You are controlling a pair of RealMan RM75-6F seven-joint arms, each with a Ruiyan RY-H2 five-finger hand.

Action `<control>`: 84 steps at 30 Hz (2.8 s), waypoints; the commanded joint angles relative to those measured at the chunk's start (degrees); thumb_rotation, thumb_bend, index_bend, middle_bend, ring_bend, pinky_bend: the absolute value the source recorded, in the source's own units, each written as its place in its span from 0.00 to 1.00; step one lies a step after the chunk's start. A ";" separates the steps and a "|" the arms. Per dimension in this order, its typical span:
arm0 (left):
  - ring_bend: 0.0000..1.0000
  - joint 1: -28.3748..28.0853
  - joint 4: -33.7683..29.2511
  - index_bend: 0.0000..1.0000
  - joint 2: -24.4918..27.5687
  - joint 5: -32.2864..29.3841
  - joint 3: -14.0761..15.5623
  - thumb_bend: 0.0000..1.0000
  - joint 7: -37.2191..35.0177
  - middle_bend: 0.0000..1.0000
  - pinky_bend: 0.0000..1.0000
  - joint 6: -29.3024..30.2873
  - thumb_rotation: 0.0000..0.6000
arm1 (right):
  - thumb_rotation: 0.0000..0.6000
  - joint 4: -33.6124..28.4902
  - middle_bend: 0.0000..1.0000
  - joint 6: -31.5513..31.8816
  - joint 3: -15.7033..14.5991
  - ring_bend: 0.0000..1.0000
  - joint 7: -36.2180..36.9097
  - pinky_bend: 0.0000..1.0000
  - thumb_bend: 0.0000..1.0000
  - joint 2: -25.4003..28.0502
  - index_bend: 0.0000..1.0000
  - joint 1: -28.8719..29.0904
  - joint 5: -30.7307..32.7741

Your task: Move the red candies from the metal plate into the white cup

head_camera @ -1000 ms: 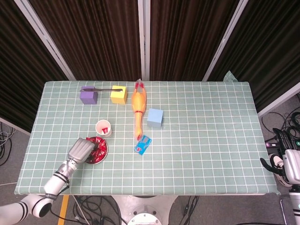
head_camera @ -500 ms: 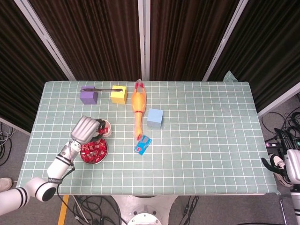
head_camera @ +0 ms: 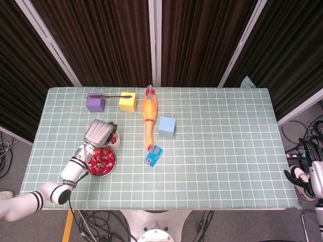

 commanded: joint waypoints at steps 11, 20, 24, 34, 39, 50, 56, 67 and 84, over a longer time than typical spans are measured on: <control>0.86 6.81 -10.06 0.34 6.14 -0.37 3.18 0.48 0.44 0.34 0.99 8.94 1.00 | 1.00 -0.53 0.09 -0.14 0.09 0.01 -0.35 0.32 0.16 0.09 0.02 0.48 -0.68; 0.86 13.38 -10.25 0.36 8.46 1.21 9.38 0.38 -2.41 0.35 0.99 11.39 1.00 | 1.00 -0.76 0.09 -0.59 -0.03 0.01 -0.56 0.33 0.16 -0.08 0.02 1.05 -1.36; 0.86 13.48 -7.76 0.36 6.29 1.64 10.95 0.36 -1.01 0.35 0.99 9.43 1.00 | 1.00 -0.89 0.09 -0.37 0.00 0.01 -0.73 0.34 0.16 -0.04 0.02 1.05 -1.45; 0.86 13.75 -3.20 0.39 2.83 2.46 12.09 0.35 3.09 0.38 0.99 8.14 1.00 | 1.00 -1.42 0.09 -0.18 -0.04 0.02 -1.26 0.35 0.16 0.18 0.02 0.96 -1.28; 0.87 13.52 -1.11 0.41 1.37 2.21 11.90 0.34 4.89 0.41 1.00 7.24 1.00 | 1.00 -1.54 0.09 -0.05 0.01 0.02 -1.38 0.35 0.16 0.24 0.02 0.95 -1.23; 0.87 13.37 2.57 0.46 -0.64 3.57 11.53 0.34 4.96 0.46 1.00 6.99 1.00 | 1.00 -1.70 0.09 -0.09 0.00 0.02 -1.57 0.35 0.16 0.33 0.02 0.94 -0.99; 0.88 13.09 4.71 0.51 -1.70 4.38 11.42 0.34 4.58 0.50 1.00 6.50 1.00 | 1.00 -1.94 0.09 -0.08 0.02 0.02 -1.76 0.35 0.16 0.42 0.02 0.93 -0.89; 0.90 12.72 7.01 0.63 -2.73 6.33 11.69 0.38 3.29 0.66 1.00 5.92 1.00 | 1.00 -2.00 0.09 0.25 -0.01 0.02 -1.64 0.36 0.16 0.57 0.02 0.69 -0.84; 0.92 11.25 -4.66 0.67 4.87 8.83 6.69 0.45 -1.11 0.70 1.00 10.87 1.00 | 1.00 -1.04 0.10 0.03 -0.01 0.02 -0.48 0.37 0.16 0.35 0.02 0.79 -0.94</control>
